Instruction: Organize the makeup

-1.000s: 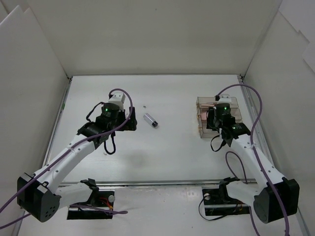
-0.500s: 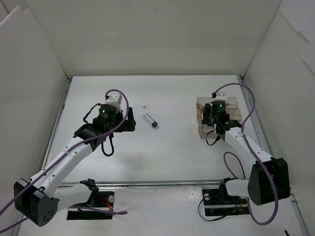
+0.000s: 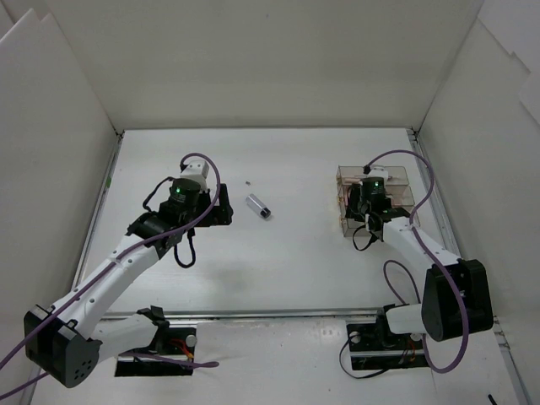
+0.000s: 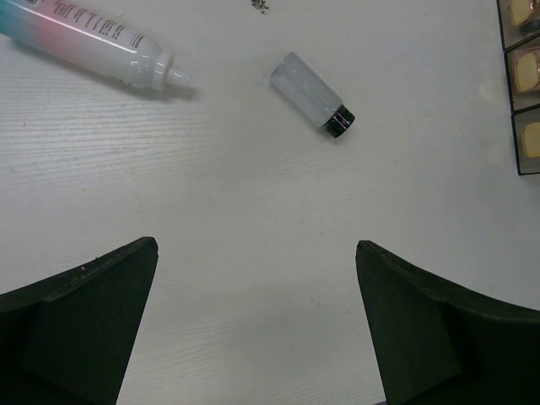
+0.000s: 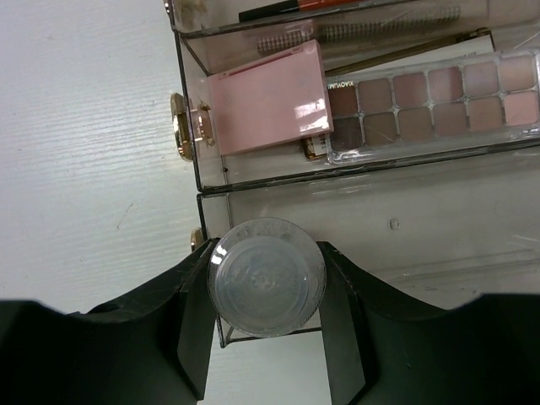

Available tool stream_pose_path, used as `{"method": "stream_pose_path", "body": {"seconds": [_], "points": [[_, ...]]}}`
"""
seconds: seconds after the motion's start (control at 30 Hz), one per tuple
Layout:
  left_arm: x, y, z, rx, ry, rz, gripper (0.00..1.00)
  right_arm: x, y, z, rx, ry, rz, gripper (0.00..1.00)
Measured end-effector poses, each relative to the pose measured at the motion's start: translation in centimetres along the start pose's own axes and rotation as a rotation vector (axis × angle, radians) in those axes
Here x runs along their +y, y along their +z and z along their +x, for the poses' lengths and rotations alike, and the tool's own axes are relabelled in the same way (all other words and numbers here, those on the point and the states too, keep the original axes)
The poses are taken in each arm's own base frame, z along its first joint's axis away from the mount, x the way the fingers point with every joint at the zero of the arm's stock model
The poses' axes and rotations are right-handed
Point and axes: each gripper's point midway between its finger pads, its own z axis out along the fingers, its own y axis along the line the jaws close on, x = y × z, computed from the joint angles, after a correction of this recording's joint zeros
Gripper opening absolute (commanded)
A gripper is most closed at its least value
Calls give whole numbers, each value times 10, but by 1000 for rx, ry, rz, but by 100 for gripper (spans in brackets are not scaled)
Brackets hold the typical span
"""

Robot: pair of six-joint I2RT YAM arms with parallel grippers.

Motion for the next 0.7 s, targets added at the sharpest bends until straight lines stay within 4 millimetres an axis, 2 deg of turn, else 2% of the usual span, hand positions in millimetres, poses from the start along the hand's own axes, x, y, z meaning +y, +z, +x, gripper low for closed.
{"method": "stream_pose_path", "body": {"seconds": [0.1,0.23,0.47,0.6,0.7], "points": [[0,0,0,0,0,0,99,1,4,7,33,7,0,26],[0,0,0,1,0,0,99,0,5,14,62,5,5,28],[0,0,0,1,0,0,100,0,6,12,69,4,7,56],[0,0,0,1,-1,0,100,0,6,11,66,6,12,69],[0,0,0,1,-4,0,99,-2,5,10,66,11,15,73]]}}
